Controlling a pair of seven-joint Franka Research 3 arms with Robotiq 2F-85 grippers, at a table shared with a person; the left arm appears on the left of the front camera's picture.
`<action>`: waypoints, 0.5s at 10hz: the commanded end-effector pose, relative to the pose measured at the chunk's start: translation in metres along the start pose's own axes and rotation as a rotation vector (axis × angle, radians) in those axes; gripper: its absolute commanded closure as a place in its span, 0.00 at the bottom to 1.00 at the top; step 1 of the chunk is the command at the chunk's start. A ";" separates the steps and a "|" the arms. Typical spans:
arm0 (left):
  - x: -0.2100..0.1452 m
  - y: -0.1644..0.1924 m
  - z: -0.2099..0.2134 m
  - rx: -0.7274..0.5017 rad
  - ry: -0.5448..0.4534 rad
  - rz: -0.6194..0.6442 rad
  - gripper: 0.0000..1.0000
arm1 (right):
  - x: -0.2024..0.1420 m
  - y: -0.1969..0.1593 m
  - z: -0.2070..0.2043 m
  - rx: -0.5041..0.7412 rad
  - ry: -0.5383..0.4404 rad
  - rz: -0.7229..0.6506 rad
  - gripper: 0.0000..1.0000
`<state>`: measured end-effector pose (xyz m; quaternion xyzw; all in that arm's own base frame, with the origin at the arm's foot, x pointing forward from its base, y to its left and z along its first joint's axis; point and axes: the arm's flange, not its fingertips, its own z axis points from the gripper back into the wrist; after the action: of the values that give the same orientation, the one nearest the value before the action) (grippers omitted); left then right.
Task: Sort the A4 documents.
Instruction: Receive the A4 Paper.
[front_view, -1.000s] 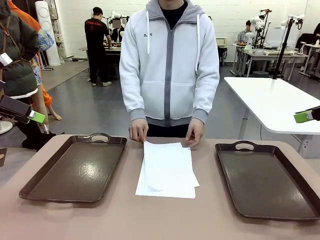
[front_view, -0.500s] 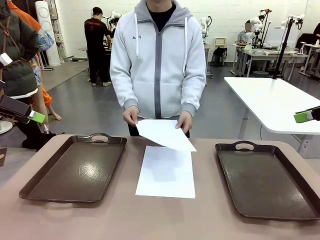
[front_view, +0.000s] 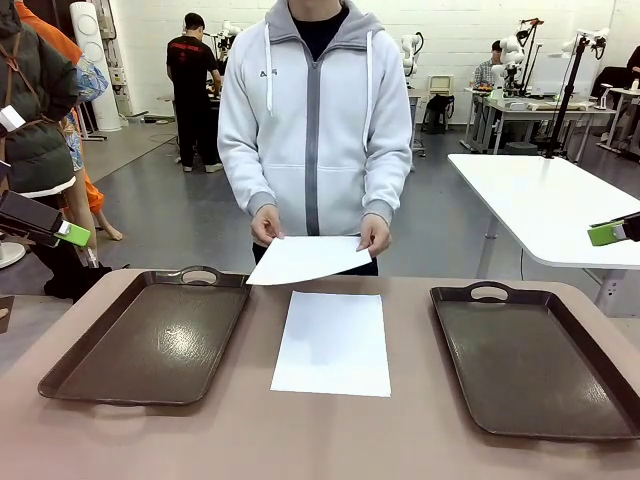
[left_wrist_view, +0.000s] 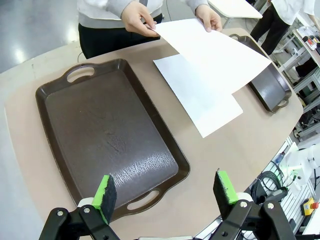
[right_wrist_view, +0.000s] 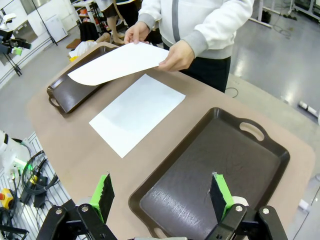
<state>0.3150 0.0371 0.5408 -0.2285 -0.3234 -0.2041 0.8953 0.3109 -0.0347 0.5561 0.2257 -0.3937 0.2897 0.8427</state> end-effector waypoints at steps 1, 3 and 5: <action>0.000 0.000 0.001 -0.017 -0.007 -0.009 0.00 | -0.001 0.000 -0.001 0.017 -0.003 0.008 0.00; 0.000 0.000 0.001 -0.017 -0.007 -0.009 0.00 | -0.001 0.000 -0.001 0.017 -0.003 0.008 0.00; 0.000 0.000 0.001 -0.017 -0.007 -0.009 0.00 | -0.001 0.000 -0.001 0.017 -0.003 0.008 0.00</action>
<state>0.3150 0.0371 0.5408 -0.2285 -0.3234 -0.2041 0.8953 0.3109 -0.0347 0.5561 0.2257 -0.3937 0.2897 0.8427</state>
